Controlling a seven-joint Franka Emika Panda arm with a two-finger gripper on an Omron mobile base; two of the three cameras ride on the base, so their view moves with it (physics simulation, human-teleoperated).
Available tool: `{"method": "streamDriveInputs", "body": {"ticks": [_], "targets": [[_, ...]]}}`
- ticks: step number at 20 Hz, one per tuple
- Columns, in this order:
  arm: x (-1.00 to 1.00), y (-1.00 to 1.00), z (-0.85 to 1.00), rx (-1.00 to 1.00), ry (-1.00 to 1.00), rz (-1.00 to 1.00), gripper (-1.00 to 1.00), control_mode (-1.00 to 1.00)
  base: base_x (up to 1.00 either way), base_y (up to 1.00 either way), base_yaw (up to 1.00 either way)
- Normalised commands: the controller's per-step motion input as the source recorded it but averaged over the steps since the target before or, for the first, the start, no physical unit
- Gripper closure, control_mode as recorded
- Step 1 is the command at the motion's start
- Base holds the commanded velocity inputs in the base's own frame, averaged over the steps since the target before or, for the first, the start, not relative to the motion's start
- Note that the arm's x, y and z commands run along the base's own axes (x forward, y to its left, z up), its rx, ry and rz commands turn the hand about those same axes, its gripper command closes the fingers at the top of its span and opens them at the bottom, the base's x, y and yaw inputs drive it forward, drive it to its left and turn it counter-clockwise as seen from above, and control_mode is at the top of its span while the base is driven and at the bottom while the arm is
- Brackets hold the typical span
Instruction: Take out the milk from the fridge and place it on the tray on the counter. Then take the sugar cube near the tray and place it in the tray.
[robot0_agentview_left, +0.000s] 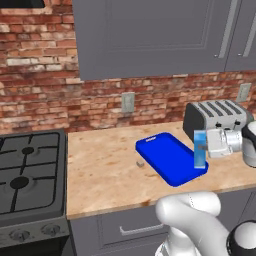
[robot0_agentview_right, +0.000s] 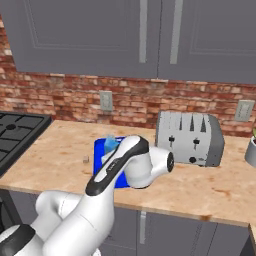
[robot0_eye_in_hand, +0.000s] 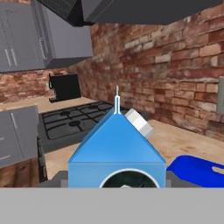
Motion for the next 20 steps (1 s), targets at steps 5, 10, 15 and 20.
{"method": "streamDriveInputs", "body": {"ticks": [5,10,15,20], "targets": [[0.19,-0.15,-0.22,0.0,0.0,0.04,1.0,-1.0,0.0,0.0,0.0],[0.13,-0.1,-0.19,0.0,0.0,0.07,1.0,-1.0,0.0,0.0,0.0],[0.16,-0.01,-0.14,0.03,0.0,0.05,1.0,-1.0,0.0,0.0,0.0],[0.32,-0.01,-0.11,0.0,0.0,0.03,1.0,-1.0,0.0,0.0,0.0]]}}
